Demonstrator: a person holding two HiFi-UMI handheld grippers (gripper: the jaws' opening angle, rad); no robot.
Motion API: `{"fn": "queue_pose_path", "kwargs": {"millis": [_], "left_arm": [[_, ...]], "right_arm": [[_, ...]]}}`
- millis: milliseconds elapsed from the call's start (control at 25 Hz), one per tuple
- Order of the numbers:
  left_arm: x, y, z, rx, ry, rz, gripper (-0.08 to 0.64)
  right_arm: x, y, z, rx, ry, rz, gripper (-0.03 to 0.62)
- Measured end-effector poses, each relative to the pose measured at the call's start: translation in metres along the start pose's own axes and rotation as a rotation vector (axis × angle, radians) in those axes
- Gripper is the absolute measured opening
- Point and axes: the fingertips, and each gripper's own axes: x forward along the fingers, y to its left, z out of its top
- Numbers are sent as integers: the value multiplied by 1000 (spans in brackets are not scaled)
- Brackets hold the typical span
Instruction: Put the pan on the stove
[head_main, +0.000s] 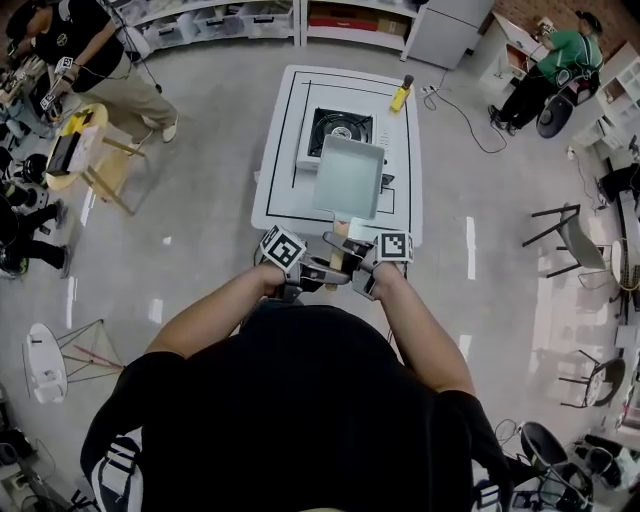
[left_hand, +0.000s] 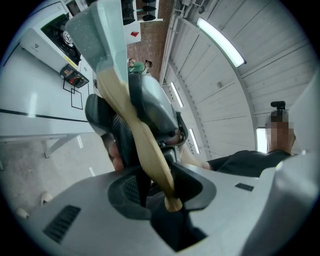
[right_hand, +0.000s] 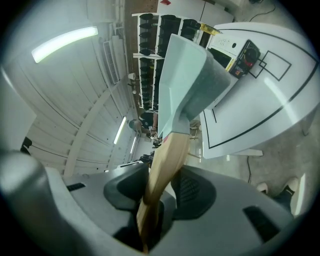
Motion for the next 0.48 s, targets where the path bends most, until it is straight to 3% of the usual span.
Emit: {"fn": "queue_pose_path", "kwargs": {"millis": [480], "left_arm": [[7,-1,11,15,-9,3,129]], "right_arm": [[-7,2,11,-39,29,10,144]]}}
